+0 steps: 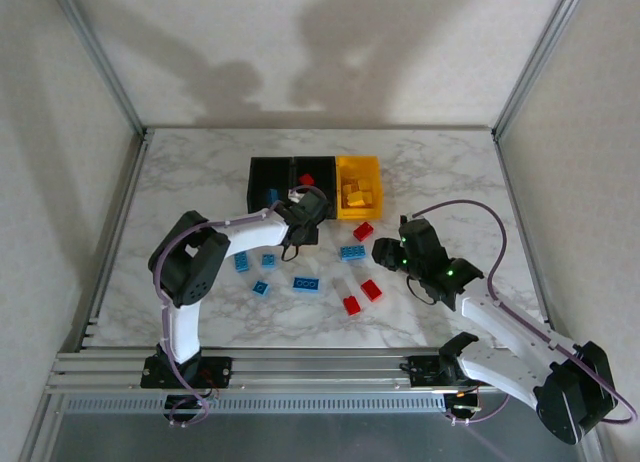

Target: Sort the legos into containers by color

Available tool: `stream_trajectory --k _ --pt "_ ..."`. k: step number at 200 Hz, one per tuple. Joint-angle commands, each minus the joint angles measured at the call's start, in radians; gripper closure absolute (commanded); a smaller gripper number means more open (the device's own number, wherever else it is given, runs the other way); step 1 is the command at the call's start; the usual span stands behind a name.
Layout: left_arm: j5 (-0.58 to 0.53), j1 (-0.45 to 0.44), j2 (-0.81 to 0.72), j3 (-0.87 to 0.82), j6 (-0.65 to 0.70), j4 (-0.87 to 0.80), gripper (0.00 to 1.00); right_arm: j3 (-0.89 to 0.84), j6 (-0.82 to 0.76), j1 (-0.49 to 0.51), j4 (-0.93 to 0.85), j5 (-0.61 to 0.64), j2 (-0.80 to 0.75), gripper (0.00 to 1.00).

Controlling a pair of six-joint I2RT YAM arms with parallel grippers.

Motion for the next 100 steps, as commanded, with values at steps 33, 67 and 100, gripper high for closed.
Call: stream_trajectory --k 33,67,100 --pt "-0.017 -0.022 -0.151 -0.019 -0.014 -0.059 0.80 0.005 0.014 0.005 0.000 0.022 -0.025 0.52" --pt "0.021 -0.016 -0.206 0.016 -0.009 -0.087 0.80 0.018 0.036 0.006 -0.001 0.003 -0.040 0.52" --pt "0.055 0.007 -0.164 0.178 0.010 -0.135 0.80 -0.010 0.064 0.006 0.031 -0.019 -0.055 0.52"
